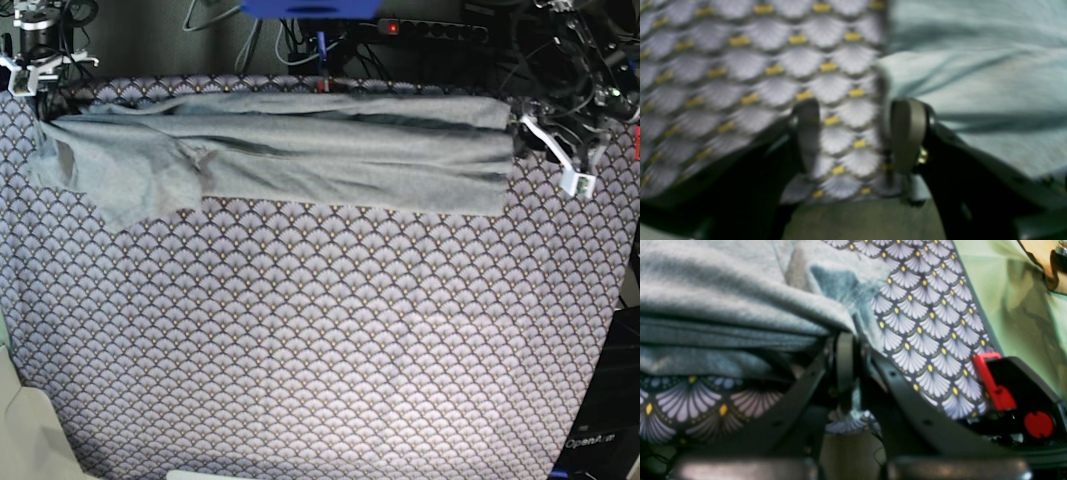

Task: Fold the T-shirt properly
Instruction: 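Lift the hem with both grippers and fold it over toward the collar, then release the folded edge and raise both grippers off the shirt, then lower the right gripper to the shirt strip's end and grasp it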

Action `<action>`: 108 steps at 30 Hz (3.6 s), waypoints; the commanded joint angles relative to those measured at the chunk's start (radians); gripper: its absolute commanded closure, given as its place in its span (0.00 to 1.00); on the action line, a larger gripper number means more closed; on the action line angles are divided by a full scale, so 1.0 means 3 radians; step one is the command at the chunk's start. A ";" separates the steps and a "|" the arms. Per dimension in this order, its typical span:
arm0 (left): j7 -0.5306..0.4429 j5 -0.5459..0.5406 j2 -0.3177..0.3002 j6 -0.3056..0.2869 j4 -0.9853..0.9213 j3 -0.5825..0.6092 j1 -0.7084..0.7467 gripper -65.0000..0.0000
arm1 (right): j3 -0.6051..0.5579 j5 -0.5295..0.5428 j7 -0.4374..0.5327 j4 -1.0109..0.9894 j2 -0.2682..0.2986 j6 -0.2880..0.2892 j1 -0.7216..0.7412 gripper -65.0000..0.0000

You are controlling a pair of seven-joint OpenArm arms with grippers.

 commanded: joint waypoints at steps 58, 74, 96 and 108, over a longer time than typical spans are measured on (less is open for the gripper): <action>0.0345 -0.0019 -0.0041 -0.0027 0.0021 -0.0017 -0.0392 0.47 | 0.1141 0.0090 0.0763 -0.0057 0.0006 -0.0041 0.0296 0.66; 0.0371 -0.0019 -0.0041 -0.0027 0.0021 -0.0012 -0.0377 0.47 | -0.0414 0.0085 -0.0388 0.0700 0.0113 -0.0041 0.0684 0.65; 0.0350 -0.0019 -0.0036 -0.0027 0.0021 -0.0012 -0.0392 0.47 | -0.1846 0.2279 -0.4004 0.1104 0.1213 -0.0041 0.0689 0.47; 0.0355 -0.0019 -0.0036 -0.0027 0.0021 -0.0017 -0.0392 0.47 | -0.2055 0.2279 -0.3994 0.0193 0.1305 -0.0041 0.1099 0.47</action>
